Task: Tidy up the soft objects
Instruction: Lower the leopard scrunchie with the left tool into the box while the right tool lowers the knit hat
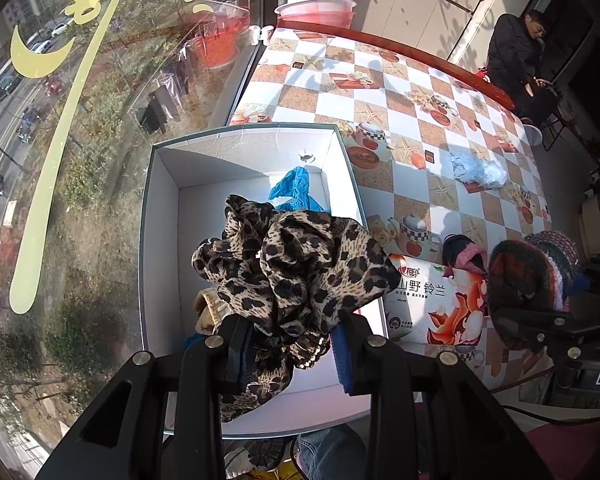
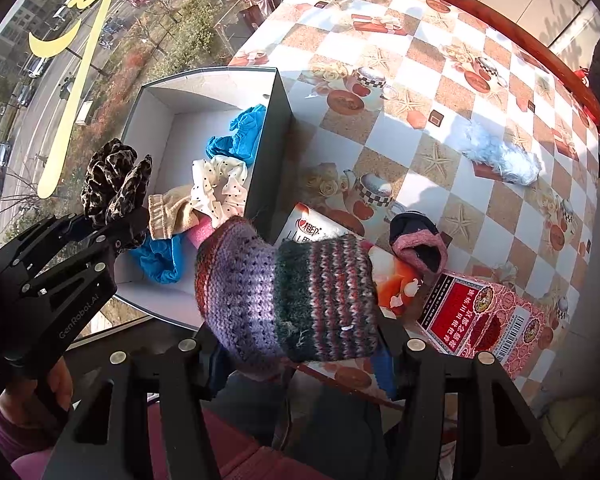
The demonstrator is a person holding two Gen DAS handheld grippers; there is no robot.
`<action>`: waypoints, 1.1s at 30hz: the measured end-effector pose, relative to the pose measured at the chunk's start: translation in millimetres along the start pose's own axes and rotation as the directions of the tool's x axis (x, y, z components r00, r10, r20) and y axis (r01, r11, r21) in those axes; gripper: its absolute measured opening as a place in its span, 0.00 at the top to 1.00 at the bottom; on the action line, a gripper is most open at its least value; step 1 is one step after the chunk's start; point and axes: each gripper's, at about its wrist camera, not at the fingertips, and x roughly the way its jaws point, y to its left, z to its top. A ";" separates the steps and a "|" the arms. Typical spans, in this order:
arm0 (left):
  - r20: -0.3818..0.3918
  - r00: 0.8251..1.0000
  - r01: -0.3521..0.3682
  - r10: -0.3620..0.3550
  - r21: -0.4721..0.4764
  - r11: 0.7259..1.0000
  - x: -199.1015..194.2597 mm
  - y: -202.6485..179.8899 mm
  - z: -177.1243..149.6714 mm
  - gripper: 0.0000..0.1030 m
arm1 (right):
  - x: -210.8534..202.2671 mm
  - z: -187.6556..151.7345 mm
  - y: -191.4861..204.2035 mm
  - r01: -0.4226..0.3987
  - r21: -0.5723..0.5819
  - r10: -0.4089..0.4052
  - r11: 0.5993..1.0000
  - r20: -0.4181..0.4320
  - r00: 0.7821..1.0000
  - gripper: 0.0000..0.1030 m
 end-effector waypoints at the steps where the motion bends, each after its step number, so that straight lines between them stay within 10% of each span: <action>1: 0.000 1.000 -0.001 0.001 -0.002 1.000 0.0 0.5 -0.2 0.66 | 0.2 0.3 0.4 0.000 -0.002 0.000 1.000 -0.001 1.000 0.44; 33: -0.082 0.995 -0.066 0.058 -0.091 0.994 16.5 30.4 -12.7 0.66 | 17.6 34.3 55.8 -0.036 -0.170 0.033 0.985 -0.018 0.999 0.44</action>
